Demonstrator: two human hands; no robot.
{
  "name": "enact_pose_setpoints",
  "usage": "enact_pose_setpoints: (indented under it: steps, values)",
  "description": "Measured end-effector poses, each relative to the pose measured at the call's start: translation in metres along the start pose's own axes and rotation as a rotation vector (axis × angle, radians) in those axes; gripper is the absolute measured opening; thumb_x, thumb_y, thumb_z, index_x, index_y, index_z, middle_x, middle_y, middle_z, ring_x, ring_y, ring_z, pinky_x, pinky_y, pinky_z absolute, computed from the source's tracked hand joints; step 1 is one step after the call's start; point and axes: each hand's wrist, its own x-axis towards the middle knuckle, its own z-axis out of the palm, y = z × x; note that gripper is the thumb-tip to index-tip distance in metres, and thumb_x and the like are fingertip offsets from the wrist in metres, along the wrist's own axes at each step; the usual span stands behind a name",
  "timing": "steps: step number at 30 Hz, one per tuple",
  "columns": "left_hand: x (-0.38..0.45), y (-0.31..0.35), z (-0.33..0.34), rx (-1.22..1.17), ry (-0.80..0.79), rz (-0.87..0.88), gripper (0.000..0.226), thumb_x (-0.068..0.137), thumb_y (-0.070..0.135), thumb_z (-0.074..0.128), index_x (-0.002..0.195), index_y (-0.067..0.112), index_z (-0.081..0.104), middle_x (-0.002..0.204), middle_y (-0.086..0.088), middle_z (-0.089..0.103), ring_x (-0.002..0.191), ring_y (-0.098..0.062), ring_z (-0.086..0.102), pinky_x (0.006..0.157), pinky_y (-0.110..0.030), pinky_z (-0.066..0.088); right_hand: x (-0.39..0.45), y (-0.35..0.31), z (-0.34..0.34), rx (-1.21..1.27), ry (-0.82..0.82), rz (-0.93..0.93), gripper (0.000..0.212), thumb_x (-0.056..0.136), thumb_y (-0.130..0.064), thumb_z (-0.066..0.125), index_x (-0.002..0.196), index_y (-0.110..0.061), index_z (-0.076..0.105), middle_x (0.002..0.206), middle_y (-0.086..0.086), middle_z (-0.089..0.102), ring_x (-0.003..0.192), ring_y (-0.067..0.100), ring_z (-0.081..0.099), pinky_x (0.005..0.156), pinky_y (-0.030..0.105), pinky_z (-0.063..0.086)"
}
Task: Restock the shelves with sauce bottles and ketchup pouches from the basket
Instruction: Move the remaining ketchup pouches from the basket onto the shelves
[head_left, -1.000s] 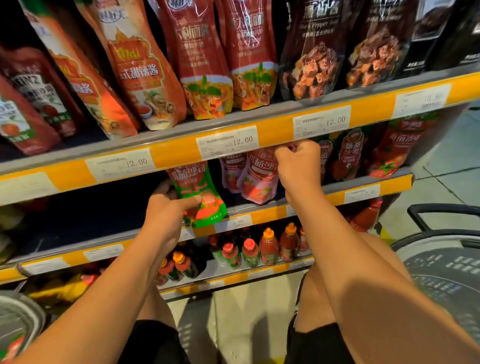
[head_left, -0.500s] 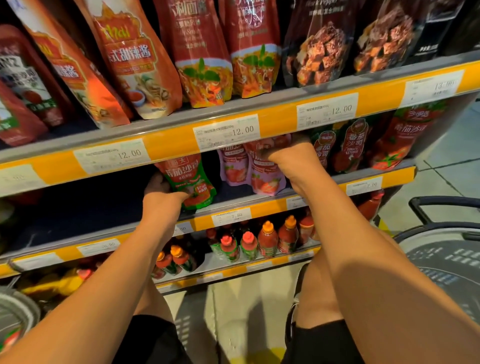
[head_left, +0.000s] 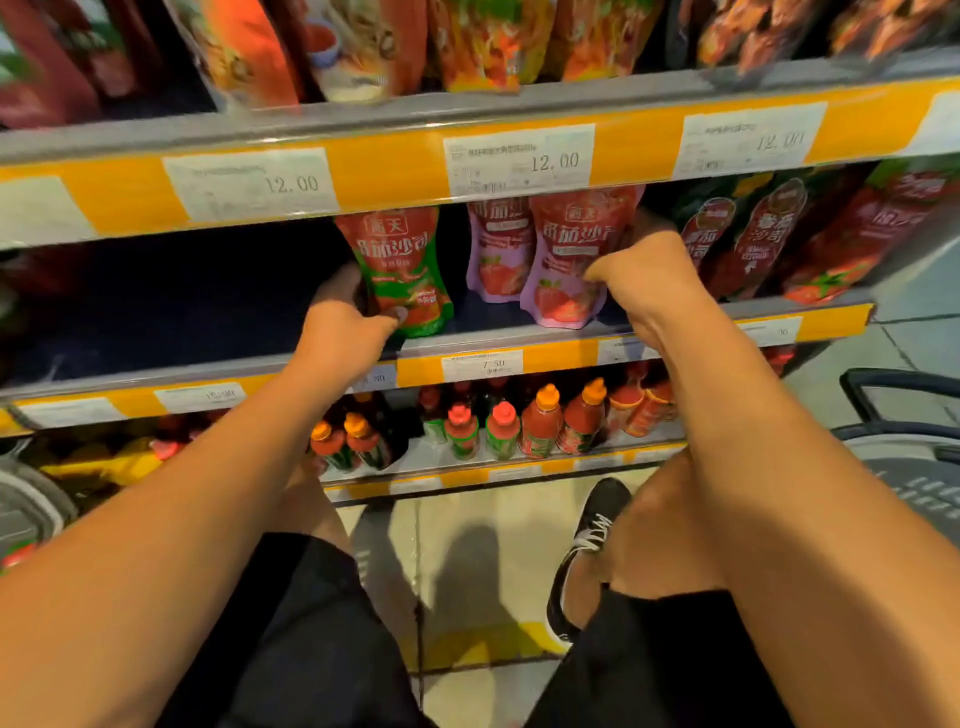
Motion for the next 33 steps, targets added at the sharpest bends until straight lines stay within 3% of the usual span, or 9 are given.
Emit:
enact_pose_setpoints:
  steps: [3,7,12,15,23,26,29,31,33]
  values:
    - [0.007,-0.003,0.001,-0.011,-0.001,0.030,0.052,0.087,0.009,0.080,0.134,0.020,0.060,0.129,0.002,0.068,0.120,-0.016,0.064,0.106,-0.044,0.053,-0.005,0.005,0.004,-0.151,-0.018,0.017,0.023,0.075,0.004,0.079,0.090,-0.010,0.070,0.087,0.004,0.074,0.076,0.017,0.069,0.062,0.029,0.058]
    - [0.015,-0.005,0.002,0.014,-0.007,0.063,0.053,0.089,0.010,0.078,0.138,0.018,0.059,0.135,-0.003,0.066,0.125,-0.020,0.061,0.108,-0.045,0.051,-0.014,0.013,0.014,-0.294,0.024,0.026,0.031,0.075,0.006,0.076,0.105,0.004,0.065,0.104,0.024,0.071,0.096,0.037,0.069,0.078,0.053,0.062]
    - [0.033,-0.006,0.000,0.190,0.011,0.103,0.052,0.092,0.022,0.077,0.140,0.017,0.058,0.138,-0.004,0.065,0.126,-0.024,0.060,0.099,-0.031,0.046,-0.022,0.019,0.019,-0.316,0.051,-0.042,0.039,0.079,-0.008,0.081,0.110,-0.017,0.058,0.102,0.005,0.066,0.089,0.026,0.061,0.074,0.038,0.053]
    - [0.049,-0.004,0.001,0.225,0.016,0.110,0.051,0.093,0.025,0.075,0.140,0.018,0.057,0.140,-0.004,0.064,0.128,-0.024,0.059,0.100,-0.030,0.044,-0.024,0.020,0.020,-0.313,0.060,-0.041,0.043,0.078,-0.012,0.082,0.115,-0.015,0.059,0.104,0.004,0.067,0.089,0.024,0.061,0.068,0.029,0.047]
    - [0.087,-0.011,0.005,0.126,0.044,0.188,0.048,0.095,0.020,0.071,0.140,0.015,0.058,0.140,-0.004,0.063,0.131,-0.020,0.057,0.110,-0.029,0.044,-0.050,0.015,0.009,-0.408,0.153,0.075,0.044,0.079,-0.016,0.082,0.111,-0.010,0.052,0.099,0.004,0.059,0.077,0.018,0.056,0.059,0.038,0.045]
    - [0.101,-0.013,0.009,0.144,0.041,0.203,0.050,0.095,0.022,0.069,0.142,0.012,0.056,0.143,-0.007,0.061,0.135,-0.022,0.054,0.113,-0.036,0.043,-0.070,0.011,0.021,-0.442,0.020,-0.084,0.027,0.081,-0.010,0.080,0.103,-0.015,0.064,0.093,-0.003,0.064,0.072,0.008,0.058,0.056,0.027,0.048]
    - [0.114,-0.015,0.014,0.143,0.076,0.199,0.048,0.095,0.025,0.069,0.141,0.015,0.058,0.141,-0.006,0.062,0.133,-0.022,0.055,0.111,-0.031,0.044,-0.090,0.009,0.050,-0.620,-0.243,-0.306,0.038,0.085,-0.018,0.080,0.120,-0.028,0.066,0.117,-0.014,0.063,0.097,0.006,0.061,0.085,0.030,0.053]
    - [0.120,-0.015,0.017,0.142,0.090,0.193,0.047,0.095,0.026,0.069,0.140,0.018,0.058,0.141,-0.004,0.062,0.133,-0.020,0.055,0.108,-0.027,0.043,-0.096,0.011,0.072,-0.777,-0.391,-0.430,0.060,0.087,-0.026,0.079,0.141,-0.031,0.054,0.137,-0.015,0.054,0.125,0.010,0.051,0.112,0.037,0.042]
    - [0.126,-0.016,0.018,0.133,0.078,0.211,0.047,0.096,0.026,0.068,0.141,0.017,0.057,0.141,-0.003,0.061,0.133,-0.019,0.054,0.109,-0.026,0.043,-0.097,0.012,0.090,-0.887,-0.451,-0.460,0.075,0.087,-0.030,0.078,0.152,-0.032,0.041,0.152,-0.011,0.045,0.141,0.015,0.040,0.124,0.049,0.025]
